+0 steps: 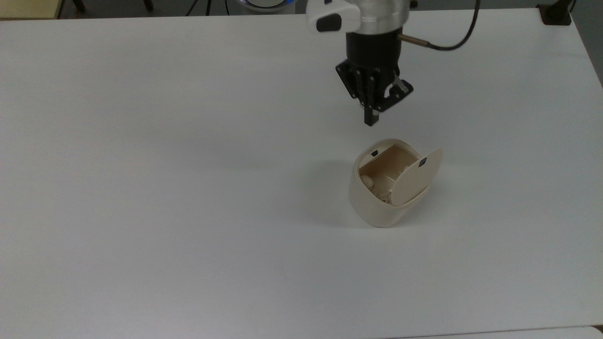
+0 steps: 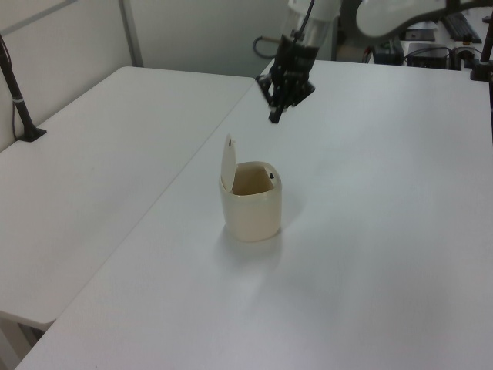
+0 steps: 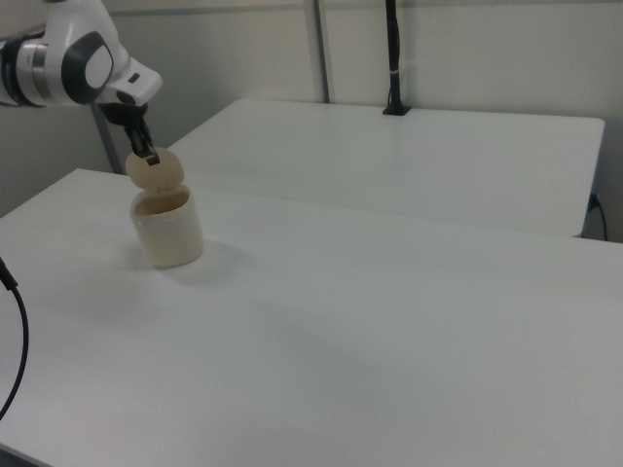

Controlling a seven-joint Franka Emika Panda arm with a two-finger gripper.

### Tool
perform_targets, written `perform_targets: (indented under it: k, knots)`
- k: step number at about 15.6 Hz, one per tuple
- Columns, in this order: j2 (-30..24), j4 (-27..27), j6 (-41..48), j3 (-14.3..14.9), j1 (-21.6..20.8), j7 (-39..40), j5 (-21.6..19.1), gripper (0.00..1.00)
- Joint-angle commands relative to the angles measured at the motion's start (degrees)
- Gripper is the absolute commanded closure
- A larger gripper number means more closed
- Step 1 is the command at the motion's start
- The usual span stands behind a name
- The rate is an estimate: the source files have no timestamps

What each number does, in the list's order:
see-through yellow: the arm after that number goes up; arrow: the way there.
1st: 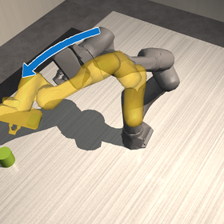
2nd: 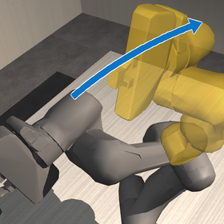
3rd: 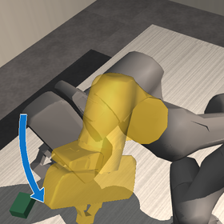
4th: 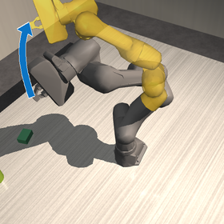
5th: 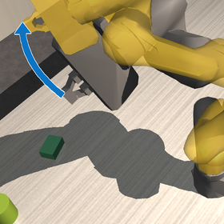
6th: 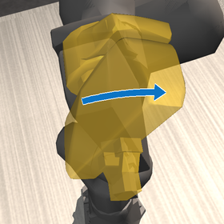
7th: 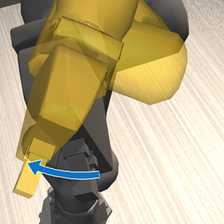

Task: Open the trash bin
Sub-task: 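Raise the gripper away from the opened lid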

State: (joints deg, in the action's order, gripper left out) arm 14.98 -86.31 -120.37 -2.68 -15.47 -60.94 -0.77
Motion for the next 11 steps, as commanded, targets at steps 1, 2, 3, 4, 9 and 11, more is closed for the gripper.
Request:
perform_targets:
  k: [1,2,3,4,9,11]
  knots:
    - [-4.77,-1.84,7.24,0.22,2.1,4.51,-0.02,1.0]
    - [-5.74,-1.93,9.0,0.22,2.81,6.43,-0.37,1.0]
    - [-6.8,-2.11,10.84,0.22,3.6,8.8,-0.72,1.0]
    - [-7.94,-2.28,13.04,0.22,4.39,11.0,-1.07,1.0]
    - [-13.21,-4.04,22.28,0.92,9.22,25.06,-4.41,1.0]
    - [-13.57,-4.31,23.51,0.92,10.63,29.2,-4.33,1.0]
